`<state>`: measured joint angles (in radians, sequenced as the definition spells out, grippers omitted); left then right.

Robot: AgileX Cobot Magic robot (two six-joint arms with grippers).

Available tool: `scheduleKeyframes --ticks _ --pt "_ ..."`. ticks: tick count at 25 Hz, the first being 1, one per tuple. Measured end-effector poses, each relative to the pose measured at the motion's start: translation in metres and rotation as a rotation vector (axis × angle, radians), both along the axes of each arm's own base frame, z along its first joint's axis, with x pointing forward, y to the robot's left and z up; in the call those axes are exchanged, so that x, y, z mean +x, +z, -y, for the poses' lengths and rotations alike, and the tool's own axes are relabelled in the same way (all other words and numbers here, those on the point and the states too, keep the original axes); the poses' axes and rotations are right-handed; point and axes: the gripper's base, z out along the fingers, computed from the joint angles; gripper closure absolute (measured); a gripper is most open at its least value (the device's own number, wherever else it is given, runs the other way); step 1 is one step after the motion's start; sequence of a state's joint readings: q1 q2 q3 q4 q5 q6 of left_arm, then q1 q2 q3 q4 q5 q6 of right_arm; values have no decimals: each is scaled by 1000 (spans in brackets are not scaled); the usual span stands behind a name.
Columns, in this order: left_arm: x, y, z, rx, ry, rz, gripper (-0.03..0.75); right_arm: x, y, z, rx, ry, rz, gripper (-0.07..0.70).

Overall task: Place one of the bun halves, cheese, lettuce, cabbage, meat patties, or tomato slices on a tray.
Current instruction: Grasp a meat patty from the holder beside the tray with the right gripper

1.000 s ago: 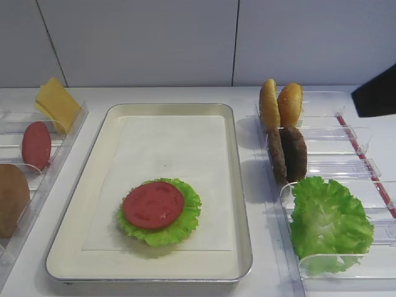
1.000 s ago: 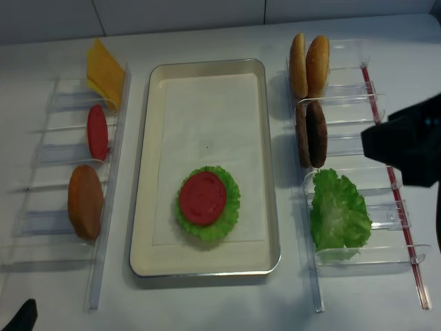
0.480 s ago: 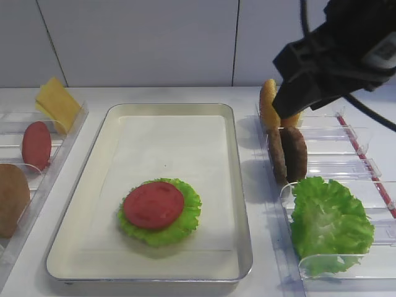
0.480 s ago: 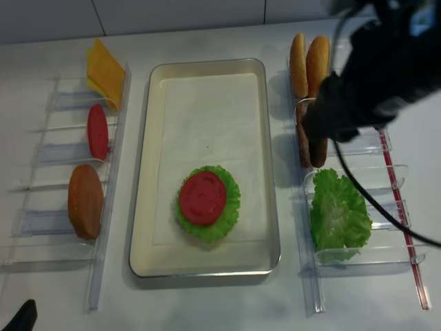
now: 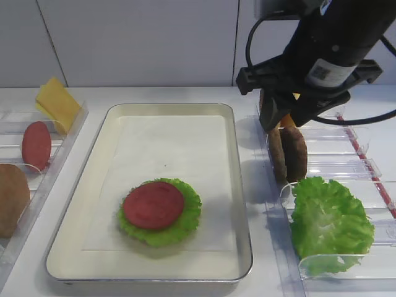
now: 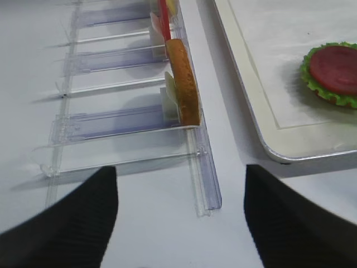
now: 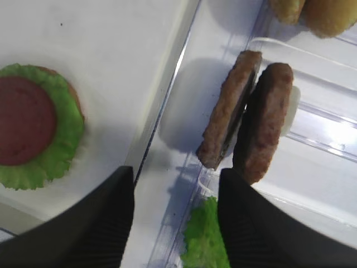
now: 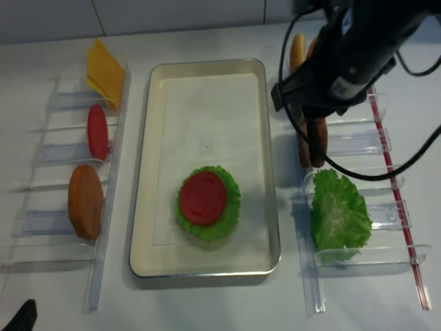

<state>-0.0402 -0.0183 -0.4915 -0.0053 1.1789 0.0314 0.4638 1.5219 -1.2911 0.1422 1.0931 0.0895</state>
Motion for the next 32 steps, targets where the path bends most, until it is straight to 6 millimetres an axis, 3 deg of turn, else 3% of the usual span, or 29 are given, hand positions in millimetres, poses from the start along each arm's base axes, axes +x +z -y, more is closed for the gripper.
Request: scheduleKeyframes --ticks 32 --pt "0 0 0 0 0 0 276 44 -61 -9 -124 -57 7 253"
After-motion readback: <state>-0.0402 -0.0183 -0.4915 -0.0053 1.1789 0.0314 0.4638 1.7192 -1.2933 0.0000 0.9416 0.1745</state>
